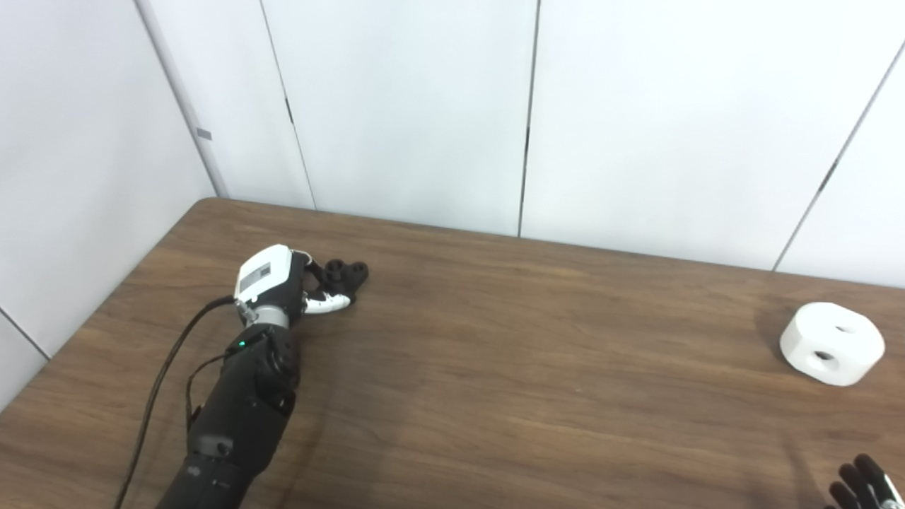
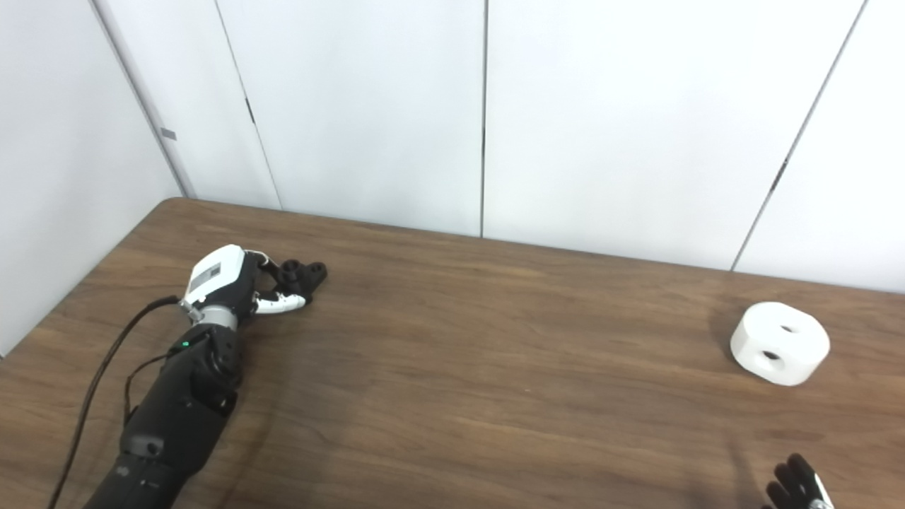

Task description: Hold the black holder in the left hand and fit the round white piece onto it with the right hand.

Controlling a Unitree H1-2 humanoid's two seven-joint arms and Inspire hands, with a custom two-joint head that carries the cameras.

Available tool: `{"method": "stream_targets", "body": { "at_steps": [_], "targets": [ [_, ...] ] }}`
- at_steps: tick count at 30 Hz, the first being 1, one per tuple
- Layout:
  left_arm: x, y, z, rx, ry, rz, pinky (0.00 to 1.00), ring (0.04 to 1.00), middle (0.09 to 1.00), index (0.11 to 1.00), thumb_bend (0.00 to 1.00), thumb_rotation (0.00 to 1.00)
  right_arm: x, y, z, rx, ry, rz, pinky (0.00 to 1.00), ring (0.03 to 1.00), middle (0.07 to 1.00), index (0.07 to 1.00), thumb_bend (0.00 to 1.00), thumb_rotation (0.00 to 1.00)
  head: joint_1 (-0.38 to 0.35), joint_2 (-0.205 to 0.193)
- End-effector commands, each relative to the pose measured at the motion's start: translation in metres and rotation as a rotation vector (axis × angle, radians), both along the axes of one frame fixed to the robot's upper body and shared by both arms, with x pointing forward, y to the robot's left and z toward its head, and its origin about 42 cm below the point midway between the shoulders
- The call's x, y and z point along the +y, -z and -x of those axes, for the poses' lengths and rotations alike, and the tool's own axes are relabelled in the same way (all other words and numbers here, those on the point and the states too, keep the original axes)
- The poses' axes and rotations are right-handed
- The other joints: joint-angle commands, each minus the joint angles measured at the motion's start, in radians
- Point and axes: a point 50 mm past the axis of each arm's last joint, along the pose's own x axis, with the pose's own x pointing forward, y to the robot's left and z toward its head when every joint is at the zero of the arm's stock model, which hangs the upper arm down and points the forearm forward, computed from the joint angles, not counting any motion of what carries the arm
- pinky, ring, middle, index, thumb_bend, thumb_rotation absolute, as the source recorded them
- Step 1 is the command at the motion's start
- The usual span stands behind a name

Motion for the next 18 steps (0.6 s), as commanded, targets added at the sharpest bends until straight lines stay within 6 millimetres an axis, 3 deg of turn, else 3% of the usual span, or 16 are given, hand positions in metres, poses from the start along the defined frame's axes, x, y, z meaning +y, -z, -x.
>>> {"method": "stream_targets", "body": {
  "at_steps": [1,18],
  "targets": [
    [0.0019,-0.0109,-0.008,-0.058,-0.009,0.005,0.84,0.886,0.801,0.492,0.55,0.07,-0.0015,-0.0112,0.0021,-0.046,-0.003,0.009,1.0,1.0,1.0,1.0,0.62,0.98,0.0,0.001],
    [0.0002,-0.0093,-0.007,-0.063,0.01,0.013,0.75,0.845,0.762,0.484,0.52,0.04,-0.0031,-0.013,0.003,-0.044,-0.003,0.027,1.0,1.0,1.0,1.0,0.66,0.98,-0.015,0.008]
  ]
}}
